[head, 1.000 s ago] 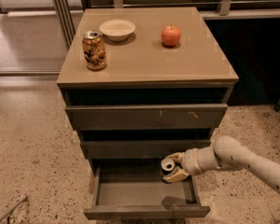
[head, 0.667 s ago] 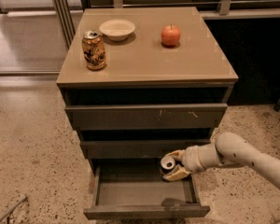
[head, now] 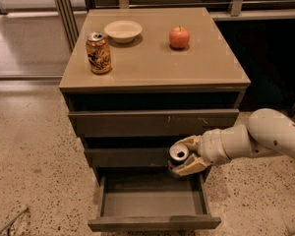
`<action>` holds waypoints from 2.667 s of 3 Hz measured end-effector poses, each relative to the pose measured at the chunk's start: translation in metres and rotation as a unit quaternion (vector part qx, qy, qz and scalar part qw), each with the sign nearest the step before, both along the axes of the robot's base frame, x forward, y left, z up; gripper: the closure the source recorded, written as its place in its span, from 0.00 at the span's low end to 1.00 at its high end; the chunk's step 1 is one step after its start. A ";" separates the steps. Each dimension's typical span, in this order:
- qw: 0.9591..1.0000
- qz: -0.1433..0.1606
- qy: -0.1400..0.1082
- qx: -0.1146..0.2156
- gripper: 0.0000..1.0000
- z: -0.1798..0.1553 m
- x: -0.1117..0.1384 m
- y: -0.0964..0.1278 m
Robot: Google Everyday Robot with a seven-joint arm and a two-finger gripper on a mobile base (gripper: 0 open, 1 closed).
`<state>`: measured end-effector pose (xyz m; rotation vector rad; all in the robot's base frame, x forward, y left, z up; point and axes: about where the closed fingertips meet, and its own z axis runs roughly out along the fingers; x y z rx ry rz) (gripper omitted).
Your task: Pick pepsi can from bottom drawer and place on counter
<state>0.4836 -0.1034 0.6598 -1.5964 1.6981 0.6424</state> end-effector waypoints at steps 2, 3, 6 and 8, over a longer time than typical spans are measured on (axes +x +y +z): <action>0.999 -0.013 -0.034 -0.030 1.00 0.122 -0.013 0.016; 0.999 -0.013 -0.034 -0.029 1.00 0.121 -0.013 0.016; 0.995 -0.096 0.033 0.005 1.00 0.251 0.024 -0.010; 0.993 -0.112 0.024 -0.002 1.00 0.252 0.042 -0.013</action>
Offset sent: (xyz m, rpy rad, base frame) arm -0.0083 0.0107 0.0832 -0.0201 -0.0290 -0.0225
